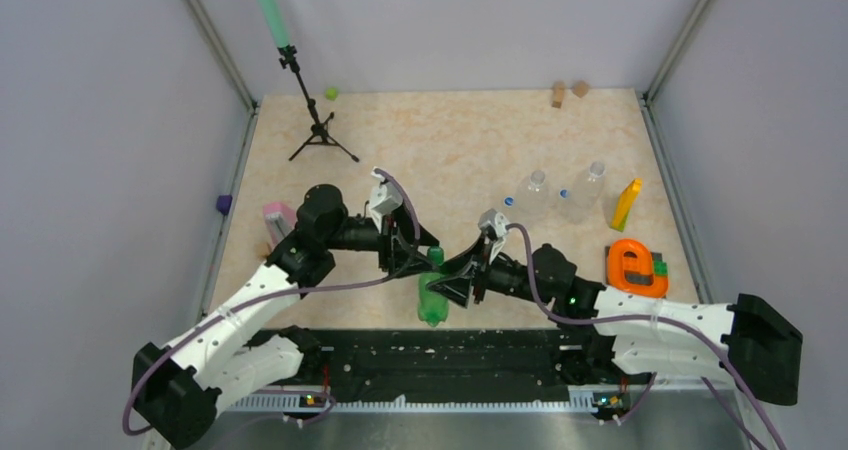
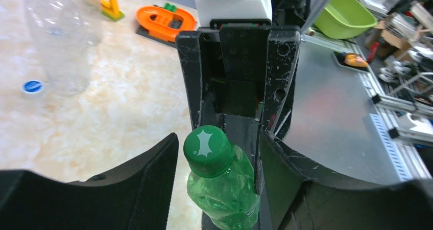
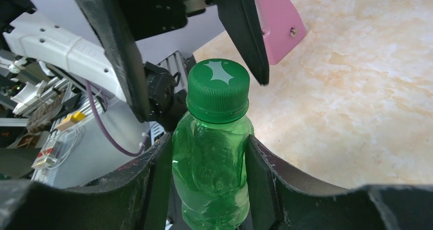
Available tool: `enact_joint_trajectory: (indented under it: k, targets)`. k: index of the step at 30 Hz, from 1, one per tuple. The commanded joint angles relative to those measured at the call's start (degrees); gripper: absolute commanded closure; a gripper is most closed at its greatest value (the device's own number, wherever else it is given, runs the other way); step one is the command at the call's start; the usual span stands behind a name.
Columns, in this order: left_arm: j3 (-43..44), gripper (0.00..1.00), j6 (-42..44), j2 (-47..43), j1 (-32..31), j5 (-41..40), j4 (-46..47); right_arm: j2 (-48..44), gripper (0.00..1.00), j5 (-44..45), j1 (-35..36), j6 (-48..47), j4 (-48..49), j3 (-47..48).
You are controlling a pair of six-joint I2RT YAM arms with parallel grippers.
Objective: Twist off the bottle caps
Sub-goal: Unscrew the bottle cap from the plastic bottle.
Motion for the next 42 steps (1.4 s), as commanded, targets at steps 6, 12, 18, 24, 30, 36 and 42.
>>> enact_joint_trajectory:
  k: [6, 12, 18, 24, 30, 36, 42]
  targets:
    - [-1.5, 0.29, 3.4, -4.8, -0.1, -14.9, 0.3, -0.1, 1.0, 9.7, 0.5, 2.9, -0.9, 0.7]
    - [-6.7, 0.23, 4.0, -9.4, -0.1, -21.3, 2.7, -10.9, 1.0, 26.5, 0.4, 8.2, -1.5, -1.4]
    - [-10.6, 0.21, 1.5, -7.1, -0.2, -14.9, 10.3, -8.8, 1.0, 32.2, 0.4, 13.4, 7.8, -7.1]
    - [-13.1, 0.16, -7.1, -0.9, -0.6, -11.0, 26.6, -7.5, 1.0, 30.4, 0.4, 15.3, 12.8, -8.0]
    - [-12.2, 0.16, -7.7, 2.7, -1.7, -7.5, 27.0, -5.2, 1.0, 28.3, 0.4, 15.3, 17.0, -8.1]
    - [-11.9, 0.2, -9.4, 6.0, -2.9, -7.9, 30.0, -3.5, 1.0, 25.2, 0.3, 15.3, 21.9, -8.6]
    - [-10.7, 0.34, -10.8, 9.3, -4.5, -7.6, 32.8, -3.0, 1.0, 24.5, 0.3, 15.6, 21.7, -8.5]
